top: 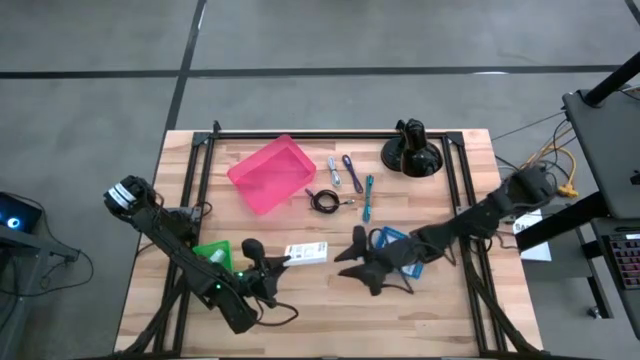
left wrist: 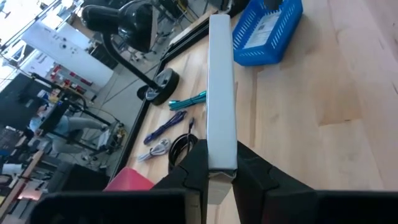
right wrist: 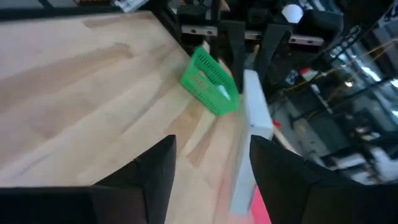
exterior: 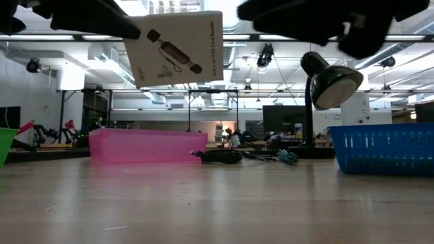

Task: Pick and place items into bin
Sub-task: Put the card reader box into the blue bin

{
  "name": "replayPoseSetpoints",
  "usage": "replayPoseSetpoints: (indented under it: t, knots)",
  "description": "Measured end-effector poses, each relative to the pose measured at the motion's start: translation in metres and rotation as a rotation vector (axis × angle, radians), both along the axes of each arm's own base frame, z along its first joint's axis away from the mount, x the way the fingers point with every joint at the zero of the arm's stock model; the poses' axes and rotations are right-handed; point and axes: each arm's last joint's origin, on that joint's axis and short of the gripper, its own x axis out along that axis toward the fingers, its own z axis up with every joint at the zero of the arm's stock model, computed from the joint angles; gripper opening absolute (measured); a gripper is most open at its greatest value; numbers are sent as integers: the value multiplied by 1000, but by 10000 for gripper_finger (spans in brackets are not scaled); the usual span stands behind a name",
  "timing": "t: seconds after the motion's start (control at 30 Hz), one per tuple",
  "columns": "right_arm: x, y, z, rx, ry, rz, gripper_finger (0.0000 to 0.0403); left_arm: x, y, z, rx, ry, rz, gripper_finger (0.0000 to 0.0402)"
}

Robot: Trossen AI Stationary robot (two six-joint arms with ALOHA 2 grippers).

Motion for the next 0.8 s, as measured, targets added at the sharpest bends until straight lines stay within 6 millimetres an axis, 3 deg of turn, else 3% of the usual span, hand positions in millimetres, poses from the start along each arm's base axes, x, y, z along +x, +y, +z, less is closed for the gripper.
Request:
replayPoseSetpoints:
  t: [0.2,0.4,0.8]
  knots:
    - [16,-6,-5,-94,-6,-184,192,0,0,0,21,14,-10,28]
    - [21,-6,0,-44,-14,-92,192,1,0,0,30,15,-15,28]
    - [22,-7,0,-18,-15,-90,191,7,-2,5,69,4,-45,28]
